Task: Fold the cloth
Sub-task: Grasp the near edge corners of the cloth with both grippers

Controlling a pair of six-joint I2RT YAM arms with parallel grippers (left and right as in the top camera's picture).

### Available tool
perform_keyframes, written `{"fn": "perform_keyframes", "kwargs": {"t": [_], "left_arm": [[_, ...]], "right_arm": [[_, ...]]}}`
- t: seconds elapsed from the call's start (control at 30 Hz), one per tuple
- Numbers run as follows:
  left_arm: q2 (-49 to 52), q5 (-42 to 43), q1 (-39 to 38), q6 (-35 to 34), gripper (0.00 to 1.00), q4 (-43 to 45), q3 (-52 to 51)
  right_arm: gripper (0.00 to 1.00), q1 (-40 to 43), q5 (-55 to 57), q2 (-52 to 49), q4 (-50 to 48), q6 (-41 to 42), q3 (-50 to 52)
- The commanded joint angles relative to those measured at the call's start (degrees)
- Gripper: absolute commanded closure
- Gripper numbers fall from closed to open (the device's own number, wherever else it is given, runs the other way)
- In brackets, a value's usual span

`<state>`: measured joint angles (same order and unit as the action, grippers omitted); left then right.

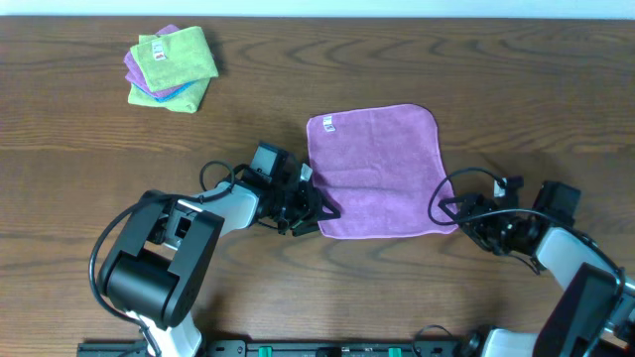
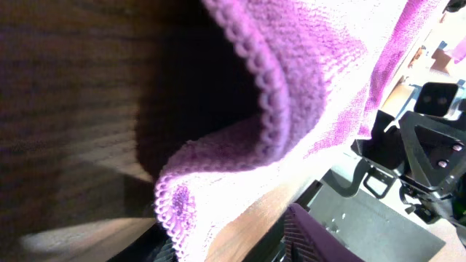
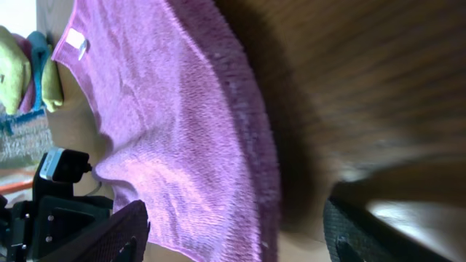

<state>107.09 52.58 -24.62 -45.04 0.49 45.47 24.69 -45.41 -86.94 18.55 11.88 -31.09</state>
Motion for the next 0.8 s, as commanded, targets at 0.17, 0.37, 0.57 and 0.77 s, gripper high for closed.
{"fn": "perform_keyframes", "kwargs": {"t": [0.17, 0.37, 0.57, 0.77], "left_arm": [[2.29, -13.27, -5.14, -3.06, 0.53, -0.50, -1.66], [2.29, -14.75, -6.69, -3.43, 0.75, -0.44, -1.66], [2.29, -15.54, -6.69, -3.39, 0.94, -0.46, -1.66], [2.29, -15.47, -6.47, -3.21, 0.94, -0.44, -1.66]], "right_arm": [[0.23, -3.28, -1.60, -0.44, -1.68, 3.82, 0.24], [0.22, -3.45, -1.57, -0.44, -1.75, 3.98, 0.24], [0.21, -3.69, -1.42, -0.46, -3.06, 3.93, 0.24], [0.23, -6.10, 0.61, -1.62, -5.90, 4.02, 0.26]]}}
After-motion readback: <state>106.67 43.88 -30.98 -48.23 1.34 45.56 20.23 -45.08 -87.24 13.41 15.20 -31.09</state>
